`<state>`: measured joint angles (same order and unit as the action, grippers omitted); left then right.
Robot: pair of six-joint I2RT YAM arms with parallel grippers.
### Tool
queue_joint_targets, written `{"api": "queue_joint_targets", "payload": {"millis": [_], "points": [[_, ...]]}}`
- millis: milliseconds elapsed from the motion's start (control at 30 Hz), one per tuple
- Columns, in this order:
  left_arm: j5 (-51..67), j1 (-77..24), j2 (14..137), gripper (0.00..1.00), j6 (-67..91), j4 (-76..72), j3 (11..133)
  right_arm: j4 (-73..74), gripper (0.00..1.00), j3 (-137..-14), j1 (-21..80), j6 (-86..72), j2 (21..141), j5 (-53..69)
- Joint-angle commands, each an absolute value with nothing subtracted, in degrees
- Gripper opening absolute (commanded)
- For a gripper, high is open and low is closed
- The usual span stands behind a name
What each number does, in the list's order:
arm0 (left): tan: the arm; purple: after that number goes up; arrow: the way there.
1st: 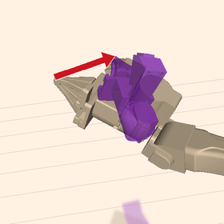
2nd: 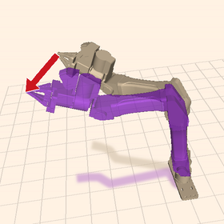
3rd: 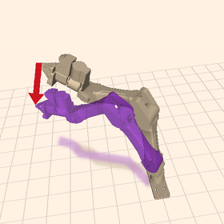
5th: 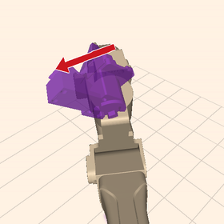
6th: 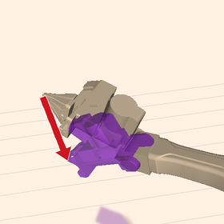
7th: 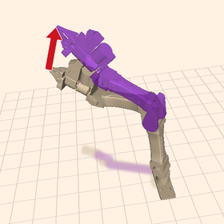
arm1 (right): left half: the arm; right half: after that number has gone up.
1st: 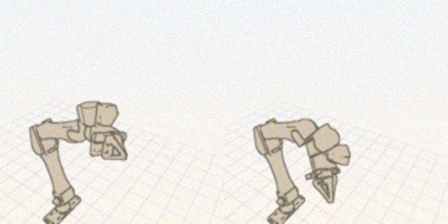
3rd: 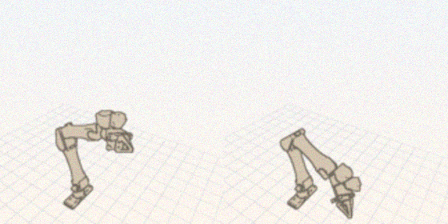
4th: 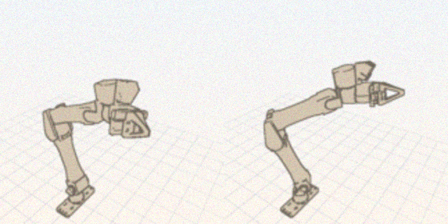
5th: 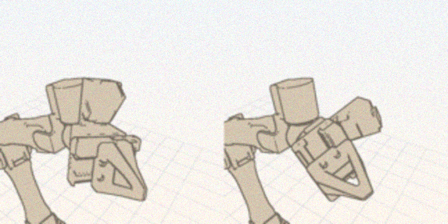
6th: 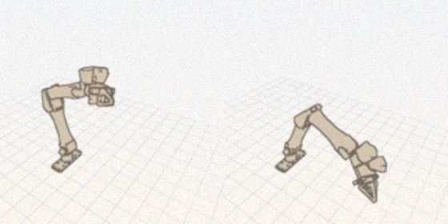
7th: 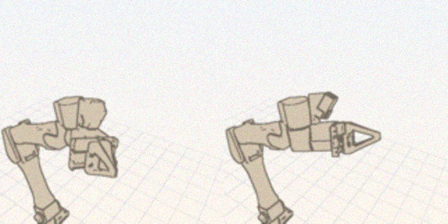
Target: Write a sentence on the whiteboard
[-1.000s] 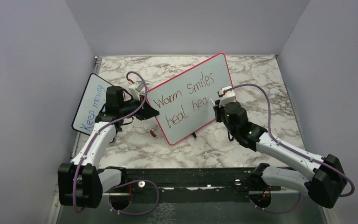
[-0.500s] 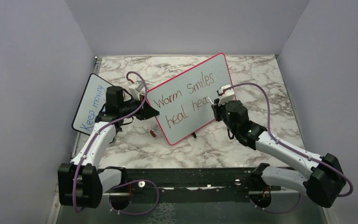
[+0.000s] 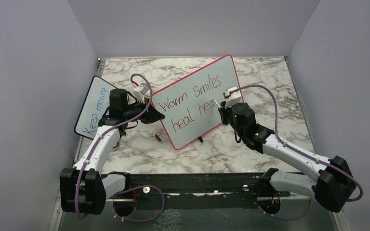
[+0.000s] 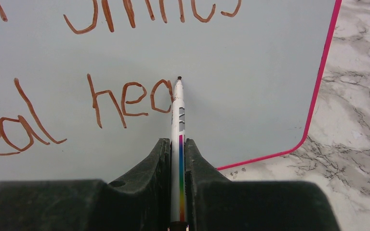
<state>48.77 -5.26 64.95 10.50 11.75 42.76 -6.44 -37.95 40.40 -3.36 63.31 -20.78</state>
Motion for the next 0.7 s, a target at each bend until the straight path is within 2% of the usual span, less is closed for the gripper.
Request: {"api": "queue_joint_targets", "payload": {"millis": [0,667], "points": [[39.11,-4.24,66.31,0.0,4.75,14.66,42.63,-6.67,0.0,-38.86,39.97,-3.75,64.28,-20.08],[39.11,-4.22,66.35,0.0,4.79,14.68,42.58,-0.09,0.0,-35.74,39.9,-8.59,61.17,-20.27]]}}
